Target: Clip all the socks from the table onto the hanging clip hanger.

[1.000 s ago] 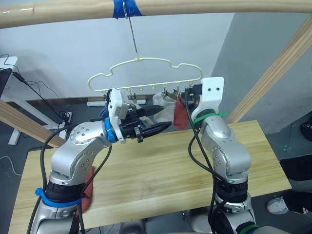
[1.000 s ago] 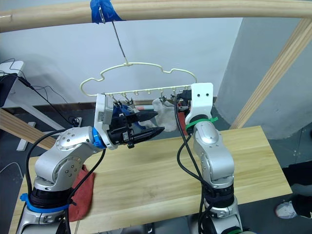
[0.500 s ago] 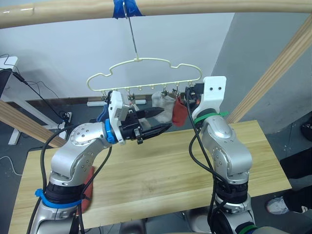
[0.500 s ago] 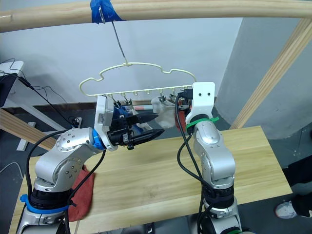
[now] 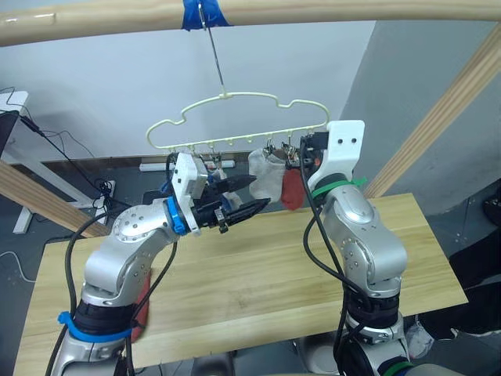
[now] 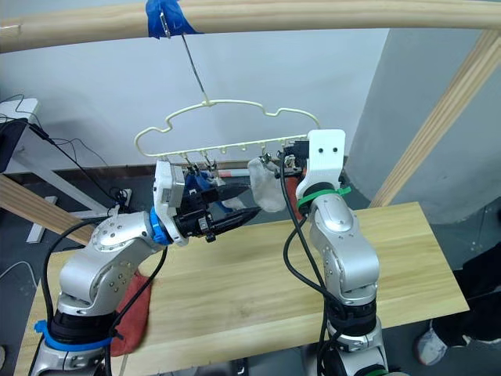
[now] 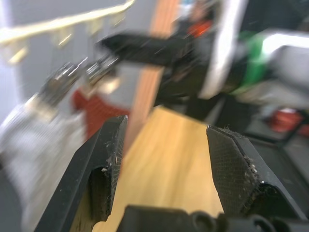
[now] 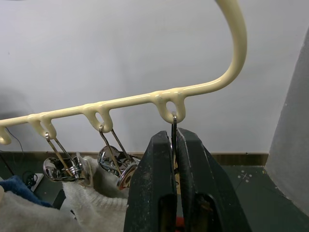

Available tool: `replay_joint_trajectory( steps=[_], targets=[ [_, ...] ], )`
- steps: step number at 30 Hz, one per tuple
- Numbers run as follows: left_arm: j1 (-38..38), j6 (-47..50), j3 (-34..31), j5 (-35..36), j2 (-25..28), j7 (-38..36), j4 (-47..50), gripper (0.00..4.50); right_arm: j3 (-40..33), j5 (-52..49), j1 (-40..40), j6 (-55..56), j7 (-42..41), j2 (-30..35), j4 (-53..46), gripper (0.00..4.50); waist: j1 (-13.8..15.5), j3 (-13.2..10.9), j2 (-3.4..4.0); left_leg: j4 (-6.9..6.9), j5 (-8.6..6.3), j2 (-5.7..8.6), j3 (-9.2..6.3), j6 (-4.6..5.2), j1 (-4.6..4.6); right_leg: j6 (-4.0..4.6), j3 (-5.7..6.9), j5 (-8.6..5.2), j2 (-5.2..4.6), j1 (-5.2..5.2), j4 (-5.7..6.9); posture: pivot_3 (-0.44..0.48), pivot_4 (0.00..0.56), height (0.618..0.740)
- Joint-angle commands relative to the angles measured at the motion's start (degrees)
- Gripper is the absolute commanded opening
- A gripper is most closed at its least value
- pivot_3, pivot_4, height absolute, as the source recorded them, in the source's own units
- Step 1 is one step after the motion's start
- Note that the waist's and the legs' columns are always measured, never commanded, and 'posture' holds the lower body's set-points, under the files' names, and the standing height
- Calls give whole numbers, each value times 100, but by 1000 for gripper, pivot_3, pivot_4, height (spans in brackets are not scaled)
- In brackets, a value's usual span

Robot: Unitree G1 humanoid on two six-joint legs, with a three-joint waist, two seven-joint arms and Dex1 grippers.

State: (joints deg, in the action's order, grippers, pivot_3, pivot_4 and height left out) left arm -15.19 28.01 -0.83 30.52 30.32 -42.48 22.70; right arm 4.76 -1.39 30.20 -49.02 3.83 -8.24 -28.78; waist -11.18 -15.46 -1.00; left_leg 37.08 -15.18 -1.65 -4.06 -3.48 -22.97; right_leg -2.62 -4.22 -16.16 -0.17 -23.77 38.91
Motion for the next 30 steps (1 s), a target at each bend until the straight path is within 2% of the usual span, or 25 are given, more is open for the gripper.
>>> replay_joint_trajectory(
  steps=[1, 5, 6, 9, 14, 21, 25, 30],
  targets=[
    [946, 297, -430, -234, -126, 908, 448, 3234, 23, -25, -4, 135, 2, 5, -238, 0, -37, 0, 0, -1, 0, -4, -4, 0, 1, 0, -4, 0, -1, 0, 1, -249, 257, 740],
    [1853, -106, -1090, -585, -610, 1855, 628, 4239, 5, -39, 1, 129, -14, 38, -240, 0, -3, 0, 0, -2, 0, -12, -15, 1, -1, 1, -5, 0, -12, -8, 3, -243, 262, 740],
    [2211, -186, -1469, -665, -786, 2163, 578, 4495, 9, -44, 5, 116, -29, 52, -234, 0, 11, 0, -1, -2, 0, -14, -16, 0, -1, 1, -5, 0, -14, -8, 6, -239, 264, 740],
    [2802, -21, -2356, -652, -1106, 2807, 254, 4495, 18, -55, 26, 83, -71, 87, -212, 0, 9, 0, -2, 0, 0, -12, -17, 1, 0, 2, -4, 0, -32, -5, 7, -231, 271, 740],
    [2965, 350, -2826, -655, -1085, 3143, -369, 4495, 51, -86, 78, -6, -134, 114, -204, 0, 51, -1, -3, 5, 2, 3, -14, 2, 1, 1, 11, -1, -26, 4, 6, -229, 284, 740],
    [2531, 993, -2893, -545, -879, 3166, -1432, 4495, 94, -112, 106, -188, -229, 141, -260, 0, 44, -3, -3, -2, 2, 5, -12, 2, 1, 3, 14, -1, -12, 1, 3, -226, 300, 740],
    [2260, 942, -2935, -692, -873, 3389, -1907, 4495, 101, -108, 138, -251, -274, 159, -271, 0, 11, -3, -3, -4, 1, 3, -16, 2, 3, 4, 11, -1, -7, 0, 5, -239, 304, 740],
    [2120, 1055, -2690, -944, -870, 3614, -2182, 4495, 102, -115, 141, -311, -309, 190, -286, 0, 7, -3, -4, -4, 1, 0, -22, 1, 3, 4, 8, -1, -10, 0, 3, -247, 303, 740]
  ],
)
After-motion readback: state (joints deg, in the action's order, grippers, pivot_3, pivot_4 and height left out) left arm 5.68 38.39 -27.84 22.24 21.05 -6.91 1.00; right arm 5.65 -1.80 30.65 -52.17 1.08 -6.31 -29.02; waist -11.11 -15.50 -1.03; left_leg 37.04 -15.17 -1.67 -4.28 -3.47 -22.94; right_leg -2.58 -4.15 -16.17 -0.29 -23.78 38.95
